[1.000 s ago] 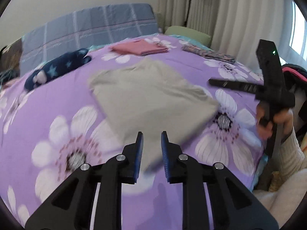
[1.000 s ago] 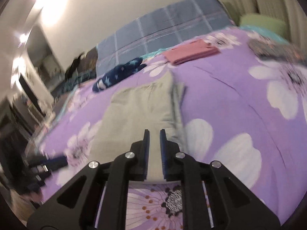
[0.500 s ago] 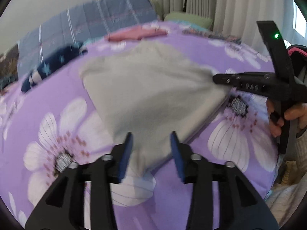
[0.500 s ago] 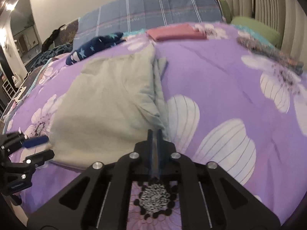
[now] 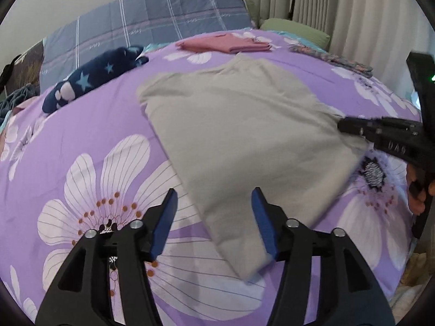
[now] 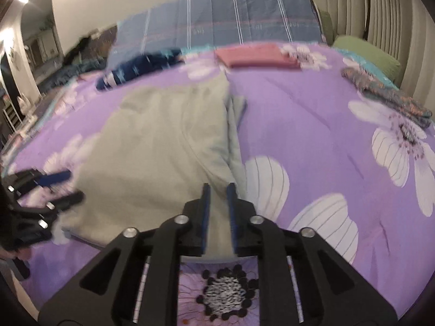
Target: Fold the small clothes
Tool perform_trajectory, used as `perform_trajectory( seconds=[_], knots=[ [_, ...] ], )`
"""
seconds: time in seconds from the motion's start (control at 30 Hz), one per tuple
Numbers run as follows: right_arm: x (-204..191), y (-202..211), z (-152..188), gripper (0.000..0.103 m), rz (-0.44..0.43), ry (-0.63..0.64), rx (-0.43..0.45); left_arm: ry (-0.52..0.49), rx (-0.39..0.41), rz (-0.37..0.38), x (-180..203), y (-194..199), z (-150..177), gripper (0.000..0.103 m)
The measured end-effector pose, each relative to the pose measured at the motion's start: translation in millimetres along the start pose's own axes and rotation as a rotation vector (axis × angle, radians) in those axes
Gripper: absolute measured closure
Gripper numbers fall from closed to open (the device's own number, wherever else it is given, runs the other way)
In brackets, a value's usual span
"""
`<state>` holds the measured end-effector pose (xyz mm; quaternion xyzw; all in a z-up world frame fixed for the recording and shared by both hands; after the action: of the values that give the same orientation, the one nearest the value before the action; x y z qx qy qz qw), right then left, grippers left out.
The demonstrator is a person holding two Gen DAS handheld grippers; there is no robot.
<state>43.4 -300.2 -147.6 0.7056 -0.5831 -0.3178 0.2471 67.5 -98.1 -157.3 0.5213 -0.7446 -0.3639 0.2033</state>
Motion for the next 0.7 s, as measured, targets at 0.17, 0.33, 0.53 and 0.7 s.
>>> perform_trajectory(
  seconds=[0.17, 0.33, 0.53, 0.7],
  knots=[
    [7.3, -10.6, 4.6, 0.069, 0.023, 0.032, -0.053, 0.043, -0.022, 0.031, -7.5, -8.4, 5.3, 0.04],
    [24.4, 1.4, -22.1, 0.048, -0.118, -0.087, -0.02, 0.076, 0.027, 0.091, -15.3, 1.7, -15.3, 0.04],
    [37.6, -22.8, -41.4, 0.045, -0.186, -0.153, -0.081, 0.165, -0.014, 0.079, -40.0, -21.3, -27.8, 0.04],
    [26.5, -35.1, -45.0, 0.045, -0.228, -0.116, -0.115, 0.23, -0.049, 0.149, -47.9, -35.0, -26.9, 0.04]
  ],
)
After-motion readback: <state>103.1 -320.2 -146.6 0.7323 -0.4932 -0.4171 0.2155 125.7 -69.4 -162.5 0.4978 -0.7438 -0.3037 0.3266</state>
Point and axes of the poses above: each gripper's, at about its wrist camera, not at the fingertips, and y roughly against the way its jaws point, x to its right, z to its underside, the point moved 6 cm from there along -y, roughly the way its jaws point, and after that the axes turned 5 degrees about -z, right-handed, at the moved point
